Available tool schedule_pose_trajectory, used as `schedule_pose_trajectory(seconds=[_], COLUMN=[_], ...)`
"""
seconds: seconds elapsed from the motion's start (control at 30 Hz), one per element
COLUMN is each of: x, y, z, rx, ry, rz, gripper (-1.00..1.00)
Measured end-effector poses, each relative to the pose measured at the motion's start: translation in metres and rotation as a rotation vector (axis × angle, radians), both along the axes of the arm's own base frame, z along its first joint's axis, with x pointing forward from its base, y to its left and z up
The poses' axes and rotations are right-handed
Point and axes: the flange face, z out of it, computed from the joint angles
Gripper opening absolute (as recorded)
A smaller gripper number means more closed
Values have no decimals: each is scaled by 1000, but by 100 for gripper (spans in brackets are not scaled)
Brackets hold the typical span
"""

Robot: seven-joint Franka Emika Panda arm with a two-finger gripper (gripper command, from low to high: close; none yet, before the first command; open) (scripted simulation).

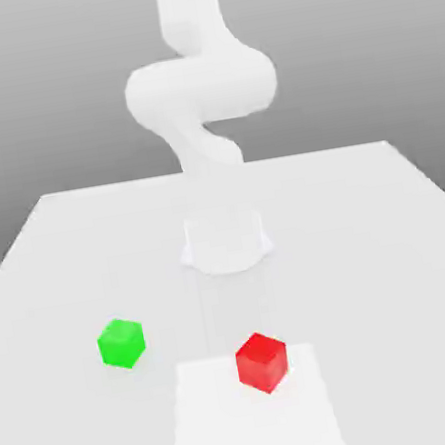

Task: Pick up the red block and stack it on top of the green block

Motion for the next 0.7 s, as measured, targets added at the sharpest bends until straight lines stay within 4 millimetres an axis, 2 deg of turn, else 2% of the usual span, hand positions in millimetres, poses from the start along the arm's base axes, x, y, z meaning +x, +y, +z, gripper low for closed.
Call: schedule_pose_trajectory(seconds=[0.13,0.2,0.3,0.43,0.57,0.63,0.7], x=[39,49,53,37,-6,-16,-18], y=[3,6,13,21,26,26,27], z=[-99,-149,-224,-325,-427,-458,-478], rx=[-70,-103,-154,-222,-295,-309,-314], ry=[145,216,320,466,627,659,666], rz=[142,216,332,505,707,753,766], gripper=[0,0,0,0,0,0,0])
